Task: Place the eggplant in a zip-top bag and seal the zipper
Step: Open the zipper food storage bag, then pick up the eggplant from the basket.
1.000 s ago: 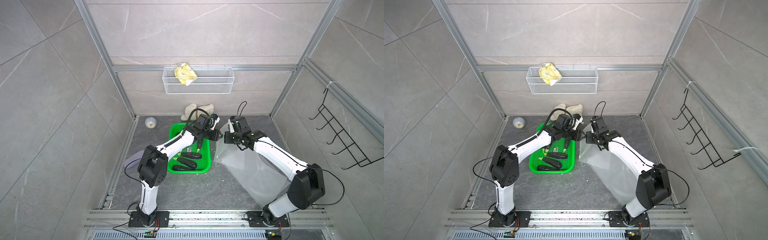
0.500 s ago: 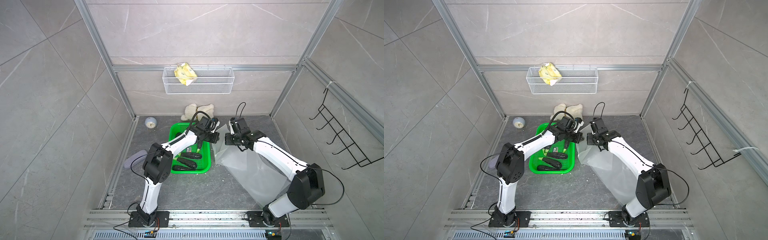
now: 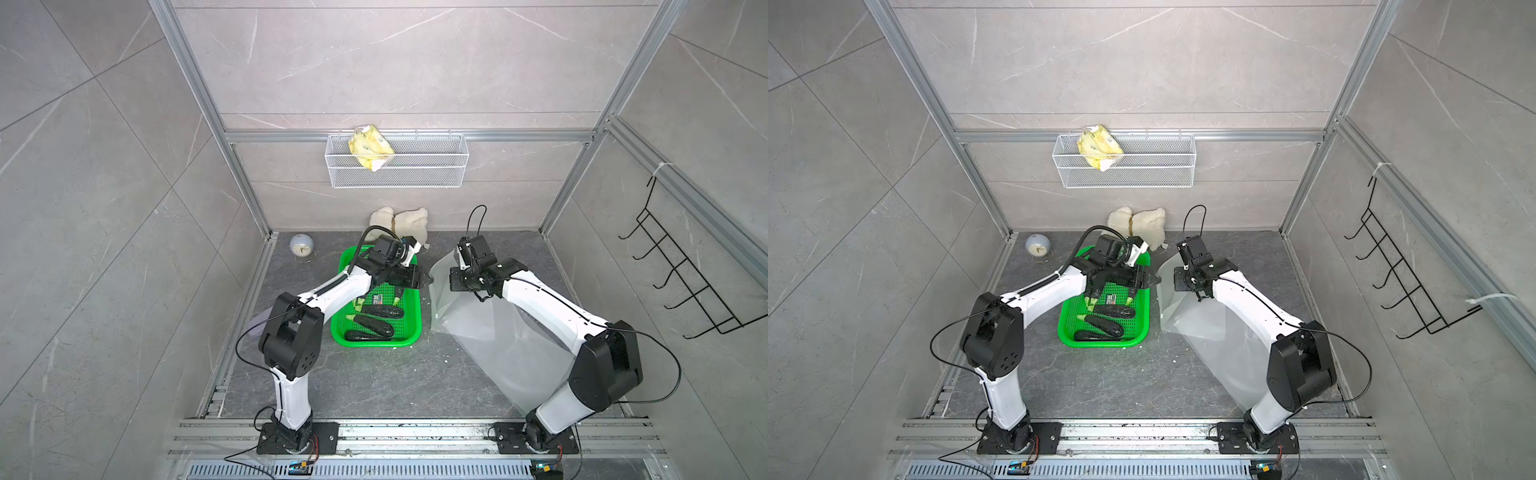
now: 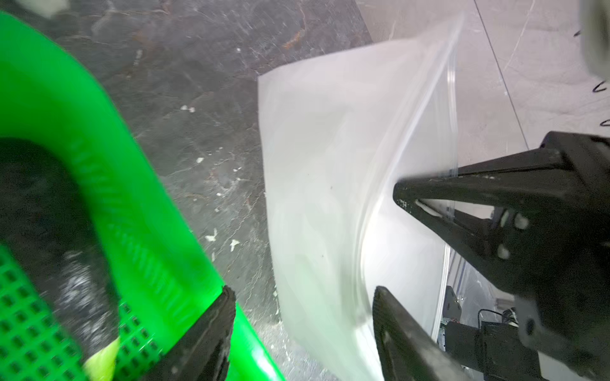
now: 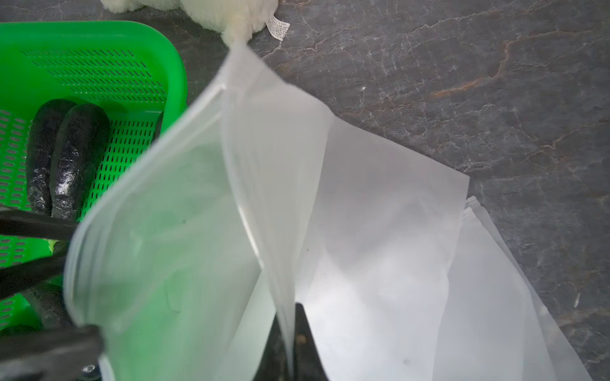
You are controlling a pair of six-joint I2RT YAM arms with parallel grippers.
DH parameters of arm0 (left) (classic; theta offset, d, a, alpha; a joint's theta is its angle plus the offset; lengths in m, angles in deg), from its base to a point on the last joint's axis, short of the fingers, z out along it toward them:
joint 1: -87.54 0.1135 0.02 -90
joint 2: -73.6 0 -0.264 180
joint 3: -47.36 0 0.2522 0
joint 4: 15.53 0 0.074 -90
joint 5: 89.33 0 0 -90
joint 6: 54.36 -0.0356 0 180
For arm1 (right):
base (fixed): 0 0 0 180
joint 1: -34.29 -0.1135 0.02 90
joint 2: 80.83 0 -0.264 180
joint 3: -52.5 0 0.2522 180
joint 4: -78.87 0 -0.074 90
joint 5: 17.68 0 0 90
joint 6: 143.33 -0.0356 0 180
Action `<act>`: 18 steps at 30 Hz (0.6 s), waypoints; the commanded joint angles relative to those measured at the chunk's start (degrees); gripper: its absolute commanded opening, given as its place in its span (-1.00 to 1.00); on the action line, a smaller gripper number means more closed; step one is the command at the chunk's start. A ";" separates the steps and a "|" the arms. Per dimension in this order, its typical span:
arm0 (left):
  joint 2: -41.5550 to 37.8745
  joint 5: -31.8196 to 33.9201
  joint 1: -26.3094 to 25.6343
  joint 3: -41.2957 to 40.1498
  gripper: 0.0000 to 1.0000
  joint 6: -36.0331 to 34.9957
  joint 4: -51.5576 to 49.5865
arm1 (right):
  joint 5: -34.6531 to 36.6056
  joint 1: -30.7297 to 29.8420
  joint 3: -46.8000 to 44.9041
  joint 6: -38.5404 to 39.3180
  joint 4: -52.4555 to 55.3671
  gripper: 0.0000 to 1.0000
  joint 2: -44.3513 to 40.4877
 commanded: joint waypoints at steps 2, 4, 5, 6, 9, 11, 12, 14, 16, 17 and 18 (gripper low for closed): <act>-5.96 6.14 1.82 0.14 0.34 -5.33 -5.91 | -0.70 0.18 1.13 0.83 0.95 -0.99 1.18; -5.87 10.40 2.34 0.09 0.34 -7.71 -9.23 | -1.06 0.16 1.04 0.87 0.77 -0.98 1.18; -5.40 12.11 2.84 0.33 0.33 -8.56 -10.96 | -1.36 0.14 1.00 0.76 0.64 -0.97 1.29; -4.87 13.47 3.50 0.41 0.33 -8.75 -12.01 | -1.66 0.18 0.92 0.70 0.49 -0.97 1.32; -2.76 14.16 4.99 -0.11 0.33 -8.24 -10.95 | -2.17 0.14 0.57 0.52 0.23 -0.96 1.36; -0.21 13.83 5.49 0.79 0.34 -7.75 -10.18 | -2.18 0.18 0.25 0.43 0.12 -0.95 1.43; 1.35 14.04 5.52 1.97 0.34 -7.51 -10.38 | -2.13 0.16 0.25 0.52 0.17 -0.95 1.41; 4.43 14.18 5.53 4.31 0.34 -7.56 -10.22 | -2.19 0.13 0.12 0.52 0.13 -0.94 1.27; 7.24 14.39 5.66 6.64 0.34 -7.33 -9.48 | -2.21 0.11 -0.01 0.52 0.18 -0.92 1.22; 8.74 14.75 5.82 7.90 0.35 -7.23 -9.09 | -2.26 0.14 -0.10 0.46 0.14 -0.92 1.27; 10.24 14.96 5.99 9.09 0.35 -7.03 -8.71 | -2.38 0.14 -0.18 0.44 0.13 -0.92 1.31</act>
